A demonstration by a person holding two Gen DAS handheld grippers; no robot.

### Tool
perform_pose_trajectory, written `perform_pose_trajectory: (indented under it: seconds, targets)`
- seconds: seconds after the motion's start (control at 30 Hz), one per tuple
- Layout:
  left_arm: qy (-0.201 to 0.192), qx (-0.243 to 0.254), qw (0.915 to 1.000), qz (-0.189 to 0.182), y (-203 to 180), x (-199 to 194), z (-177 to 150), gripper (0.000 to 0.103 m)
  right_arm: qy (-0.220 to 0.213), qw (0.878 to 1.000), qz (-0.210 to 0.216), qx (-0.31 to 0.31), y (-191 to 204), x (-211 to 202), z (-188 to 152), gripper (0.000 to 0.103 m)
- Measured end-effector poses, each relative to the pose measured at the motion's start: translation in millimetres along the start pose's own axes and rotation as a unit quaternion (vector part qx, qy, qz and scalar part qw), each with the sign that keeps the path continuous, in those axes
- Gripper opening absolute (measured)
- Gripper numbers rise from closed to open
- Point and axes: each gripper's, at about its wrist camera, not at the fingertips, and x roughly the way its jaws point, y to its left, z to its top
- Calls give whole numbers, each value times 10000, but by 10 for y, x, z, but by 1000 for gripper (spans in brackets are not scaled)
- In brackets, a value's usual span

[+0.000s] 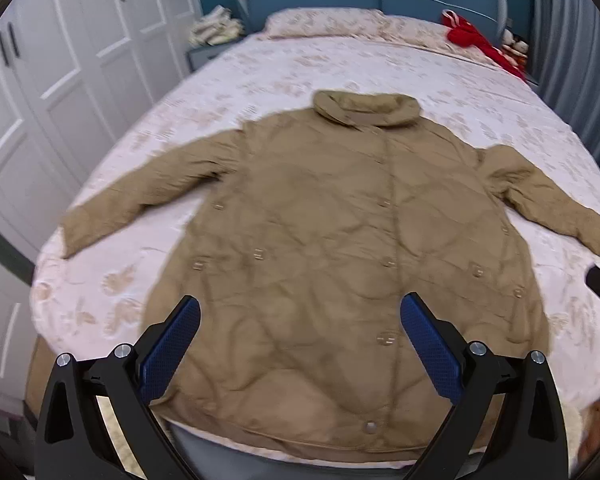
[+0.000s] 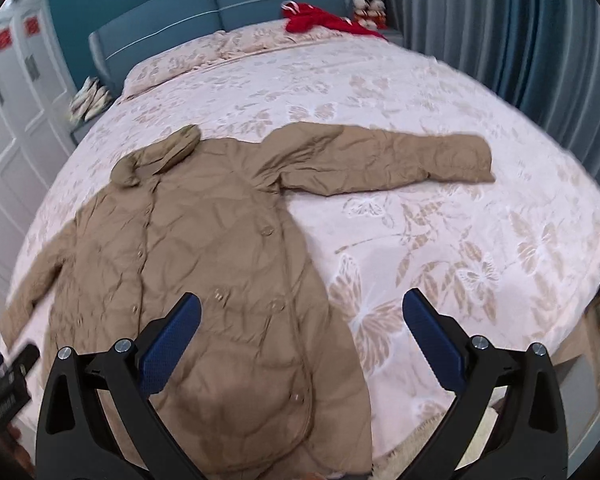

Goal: Fold large clothes

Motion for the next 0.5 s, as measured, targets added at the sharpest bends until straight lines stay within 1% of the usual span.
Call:
perform_pose_trajectory:
  seconds: [0.07, 0.13, 0.2, 0.27, 0.33, 0.4, 0.5]
  targets:
    - [80, 9, 9998, -200, -43, 47, 12, 98, 95, 9993, 131, 331, -213, 193, 120, 98]
    - [121, 19, 9994, -320, -98, 97, 20, 98, 146, 9971, 272, 698, -492, 434, 264, 98]
    - [143, 8, 9994, -312, -148, 147, 23, 98, 183, 9936, 351, 1056, -774, 655, 392, 98]
    - [138, -38, 9995, -285, -190, 197, 26, 98, 197, 9874, 416, 1511, -1097, 882, 514, 98]
    - [110, -30, 9996, -255, -213, 236, 30, 98, 113, 9807, 290, 1932, -1437, 1087, 636, 98]
    - [148, 24, 9997, -213, -258, 299, 39, 98, 4, 9779, 115, 2085, -1680, 1245, 753, 98]
    - [275, 42, 9995, -140, -304, 422, 69, 98, -35, 9754, -130, 2200, -1992, 1495, 922, 98]
